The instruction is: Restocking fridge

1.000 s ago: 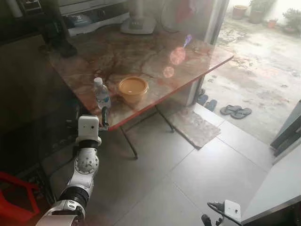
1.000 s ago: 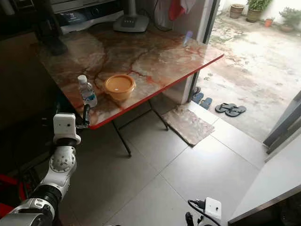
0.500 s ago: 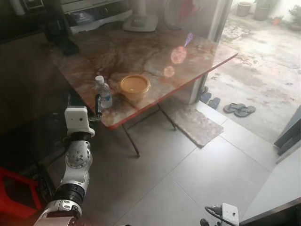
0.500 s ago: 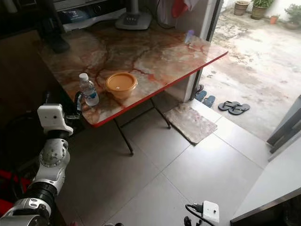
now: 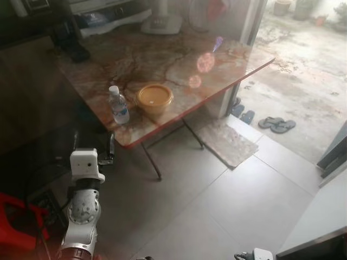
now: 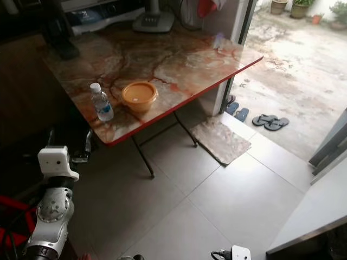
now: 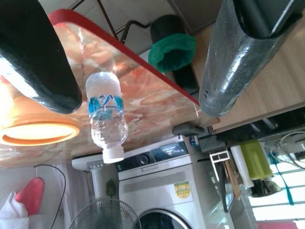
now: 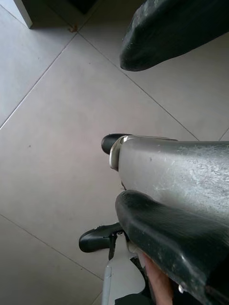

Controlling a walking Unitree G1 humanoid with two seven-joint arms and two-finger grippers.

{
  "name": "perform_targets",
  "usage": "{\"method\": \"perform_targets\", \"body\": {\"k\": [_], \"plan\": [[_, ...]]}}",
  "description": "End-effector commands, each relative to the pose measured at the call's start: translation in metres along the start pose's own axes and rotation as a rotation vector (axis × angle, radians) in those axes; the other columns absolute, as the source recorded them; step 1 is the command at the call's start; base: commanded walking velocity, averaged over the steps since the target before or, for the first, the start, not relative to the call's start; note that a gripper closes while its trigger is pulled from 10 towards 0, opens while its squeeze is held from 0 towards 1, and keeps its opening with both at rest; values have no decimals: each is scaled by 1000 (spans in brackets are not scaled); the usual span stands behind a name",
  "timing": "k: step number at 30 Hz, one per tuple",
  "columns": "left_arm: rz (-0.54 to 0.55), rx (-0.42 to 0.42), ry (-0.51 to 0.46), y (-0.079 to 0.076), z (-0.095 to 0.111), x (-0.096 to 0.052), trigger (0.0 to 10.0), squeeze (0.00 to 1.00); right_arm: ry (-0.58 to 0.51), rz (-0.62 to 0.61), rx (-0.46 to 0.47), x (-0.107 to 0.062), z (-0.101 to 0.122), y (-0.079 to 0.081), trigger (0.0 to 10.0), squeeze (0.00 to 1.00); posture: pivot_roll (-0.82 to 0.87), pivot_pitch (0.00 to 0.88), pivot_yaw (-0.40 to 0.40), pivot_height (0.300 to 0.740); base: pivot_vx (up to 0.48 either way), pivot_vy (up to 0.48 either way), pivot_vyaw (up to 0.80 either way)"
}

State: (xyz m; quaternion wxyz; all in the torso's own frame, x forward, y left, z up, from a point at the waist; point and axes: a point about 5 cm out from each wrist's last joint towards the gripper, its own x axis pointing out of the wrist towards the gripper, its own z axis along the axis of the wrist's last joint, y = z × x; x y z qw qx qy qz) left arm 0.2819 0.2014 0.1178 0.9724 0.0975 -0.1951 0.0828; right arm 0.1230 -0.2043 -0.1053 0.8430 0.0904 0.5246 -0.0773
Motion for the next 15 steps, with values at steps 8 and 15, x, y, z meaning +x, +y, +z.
{"method": "perform_targets", "body": {"k": [8,15], "plan": [[63,6,-29,16,21,14,10000,0,24,-10,47,-3,-18,-3,10000,0,112,143,18,740,31,0,0],[48,1,-23,18,31,14,10000,0,16,-34,68,-4,-18,-5,10000,0,118,146,17,740,274,0,272]]}}
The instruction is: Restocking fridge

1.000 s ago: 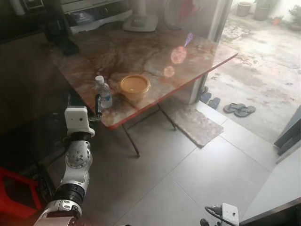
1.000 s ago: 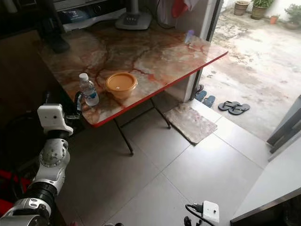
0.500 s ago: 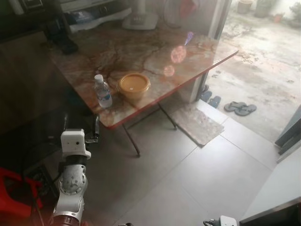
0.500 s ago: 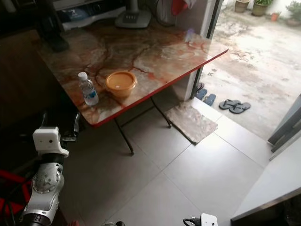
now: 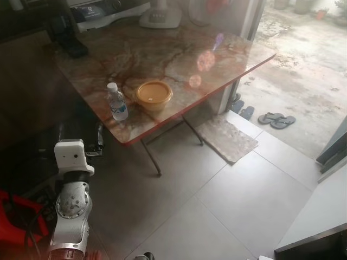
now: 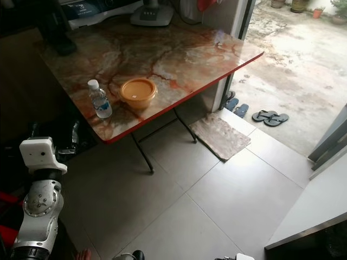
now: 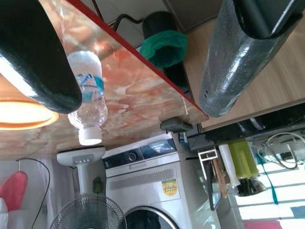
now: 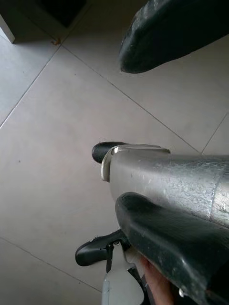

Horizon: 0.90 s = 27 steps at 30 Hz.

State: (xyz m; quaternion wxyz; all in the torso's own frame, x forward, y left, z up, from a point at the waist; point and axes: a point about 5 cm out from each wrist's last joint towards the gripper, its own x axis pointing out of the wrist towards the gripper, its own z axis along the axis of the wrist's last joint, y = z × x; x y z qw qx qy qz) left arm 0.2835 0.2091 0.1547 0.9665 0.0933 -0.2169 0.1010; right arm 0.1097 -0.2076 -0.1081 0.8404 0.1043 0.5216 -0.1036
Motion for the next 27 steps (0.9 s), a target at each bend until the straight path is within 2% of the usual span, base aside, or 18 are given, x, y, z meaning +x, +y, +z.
{"method": "perform_targets", "body": {"k": [1,7,17,20,24,25,27], "plan": [[5,5,20,5,0,-3,10000,0,22,-5,17,-1,-7,1,10000,0,120,143,18,740,285,0,800],[-2,11,31,12,1,0,10000,0,35,11,41,-1,-11,7,10000,0,147,132,4,740,291,0,277],[-110,-5,-2,-2,15,3,10000,0,32,34,18,0,-11,15,10000,0,190,111,-10,740,289,0,0],[-142,-50,-29,-15,25,7,10000,0,13,13,37,1,-6,10,10000,0,200,86,10,740,291,0,0],[-160,-71,-38,-23,30,10,10000,0,4,-8,60,0,-4,5,10000,0,191,85,21,740,289,0,0],[-171,-103,-45,-31,34,12,10000,0,-9,-32,82,0,-1,-2,10000,0,166,95,20,740,289,0,0],[-184,-118,-53,-37,36,14,10000,0,-17,-50,95,-1,1,-8,10000,0,155,96,18,740,287,0,0]]}}
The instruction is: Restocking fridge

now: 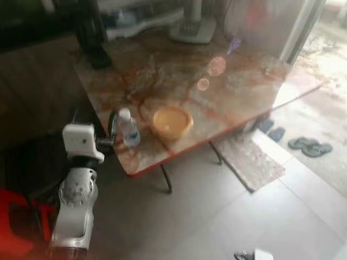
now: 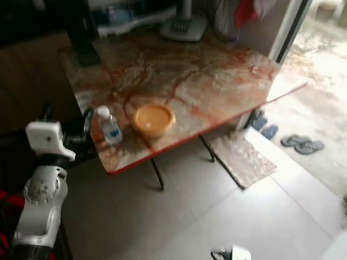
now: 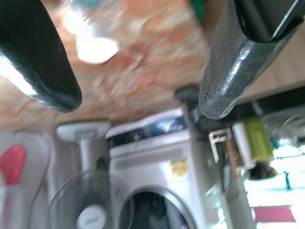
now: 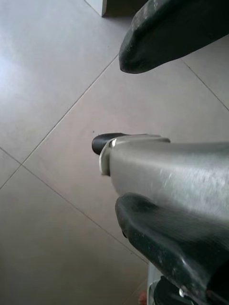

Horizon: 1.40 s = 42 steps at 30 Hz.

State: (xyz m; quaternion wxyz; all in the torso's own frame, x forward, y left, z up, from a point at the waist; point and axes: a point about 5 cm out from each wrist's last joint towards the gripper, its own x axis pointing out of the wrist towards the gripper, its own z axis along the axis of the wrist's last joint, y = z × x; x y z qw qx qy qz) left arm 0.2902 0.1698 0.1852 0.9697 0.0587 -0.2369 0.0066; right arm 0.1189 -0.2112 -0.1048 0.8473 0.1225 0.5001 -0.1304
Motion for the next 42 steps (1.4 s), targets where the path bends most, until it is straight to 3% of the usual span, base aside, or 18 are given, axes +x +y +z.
{"method": "perform_targets", "body": {"k": [1,6,12,16,21,23,25,26,28,29,30,33,38,42], "plan": [[-26,-7,-8,-4,3,2,10000,0,25,-37,34,-3,-8,-10,10000,0,147,95,15,740,285,0,0],[-21,-14,-16,0,6,7,10000,0,25,-51,30,-3,-6,-15,10000,0,120,102,18,740,163,0,0],[-43,-29,-36,0,22,15,10000,0,40,-43,29,-3,-10,-9,10000,0,103,104,-6,740,0,0,0],[-41,-121,-82,-11,60,27,10000,0,55,-11,13,-2,-16,2,10000,0,142,96,-6,740,0,0,0],[-52,-149,-30,-16,72,29,10000,0,62,-4,0,-2,-20,9,10000,0,183,98,27,740,0,0,0],[-44,-128,-22,-11,81,39,10000,0,59,0,-3,-2,-21,10,10000,0,189,97,34,740,0,0,0],[-45,-80,104,-4,79,50,10000,0,59,4,-9,-3,-23,12,10000,0,201,97,48,740,0,0,0],[-4,-58,287,8,71,55,10000,0,59,6,-11,-3,-23,13,10000,0,205,92,50,740,0,0,0],[-2,-76,427,16,62,54,10000,0,61,8,-14,-3,-24,14,10000,0,208,94,58,740,0,0,0],[-5,7,457,29,64,55,10000,0,64,9,-20,-3,-25,14,10000,0,207,93,61,740,0,0,0],[-3,40,459,33,65,56,10000,0,64,9,-21,-3,-25,14,10000,0,207,95,61,740,0,0,0],[-57,48,534,42,61,54,10000,0,66,10,-25,-3,-26,13,10000,0,213,104,60,740,0,0,0],[-245,5,692,32,40,40,10000,0,68,7,-41,-3,-25,10,10000,0,196,108,54,740,0,0,0],[-343,-8,692,25,37,39,10000,0,63,0,-34,-3,-24,7,10000,0,179,111,46,740,0,0,0]]}}
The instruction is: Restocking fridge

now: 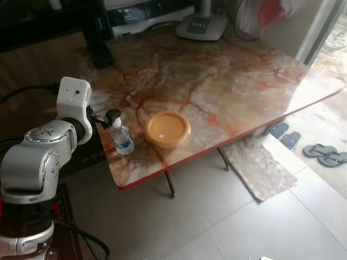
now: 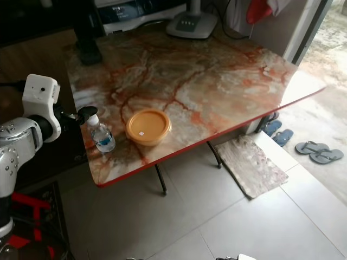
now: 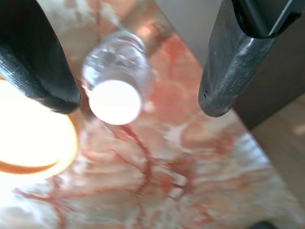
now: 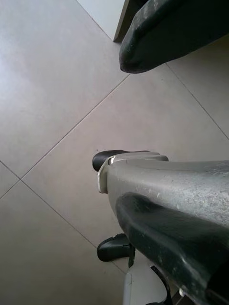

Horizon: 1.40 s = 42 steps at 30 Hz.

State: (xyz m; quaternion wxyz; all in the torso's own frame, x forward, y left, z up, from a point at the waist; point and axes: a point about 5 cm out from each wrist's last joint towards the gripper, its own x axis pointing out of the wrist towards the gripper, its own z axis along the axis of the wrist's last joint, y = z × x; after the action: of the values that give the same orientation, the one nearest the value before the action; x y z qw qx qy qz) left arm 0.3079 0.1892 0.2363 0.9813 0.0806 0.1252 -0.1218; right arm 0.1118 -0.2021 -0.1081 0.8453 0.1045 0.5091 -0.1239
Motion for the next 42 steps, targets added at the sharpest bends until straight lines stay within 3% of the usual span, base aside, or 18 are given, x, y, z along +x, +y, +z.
{"method": "perform_targets", "body": {"k": [1,12,16,32,34,36,37,38,40,41,42], "plan": [[-27,21,-15,1,2,-1,10000,0,49,11,5,-2,-13,2,10000,0,179,111,46,740,0,0,0],[-65,18,-27,-5,13,-2,10000,0,45,1,7,-2,-12,0,10000,0,170,115,39,740,0,0,0],[-73,12,38,-2,0,1,10000,0,43,-1,8,-2,-12,-1,10000,0,163,113,43,740,0,0,0],[-32,-8,37,0,-5,10,10000,0,42,-10,4,-3,-11,-6,10000,0,140,109,24,740,0,0,0],[-20,-15,34,1,-6,11,6941,0,42,-11,2,-3,-11,-7,10000,0,137,110,21,740,0,0,0],[-13,-21,28,1,-5,12,5059,0,42,-11,0,-3,-11,-7,10000,0,135,110,18,740,0,0,0],[-12,-23,25,1,-4,13,5059,0,42,-11,0,-3,-11,-7,10000,0,135,110,18,740,0,0,0],[-11,-26,19,0,-3,13,2980,0,41,-12,-1,-3,-11,-8,10000,0,131,110,17,740,0,0,0],[-12,-30,14,0,-2,14,2863,0,40,-12,-2,-3,-10,-8,10000,0,129,109,15,740,0,0,0],[-16,-35,16,-1,-3,15,1961,0,40,-13,-3,-3,-10,-9,10000,0,129,110,14,740,0,0,0],[-19,-39,18,-2,-3,15,1961,0,40,-13,-4,-3,-10,-9,10000,0,129,110,14,740,0,0,0]]}}
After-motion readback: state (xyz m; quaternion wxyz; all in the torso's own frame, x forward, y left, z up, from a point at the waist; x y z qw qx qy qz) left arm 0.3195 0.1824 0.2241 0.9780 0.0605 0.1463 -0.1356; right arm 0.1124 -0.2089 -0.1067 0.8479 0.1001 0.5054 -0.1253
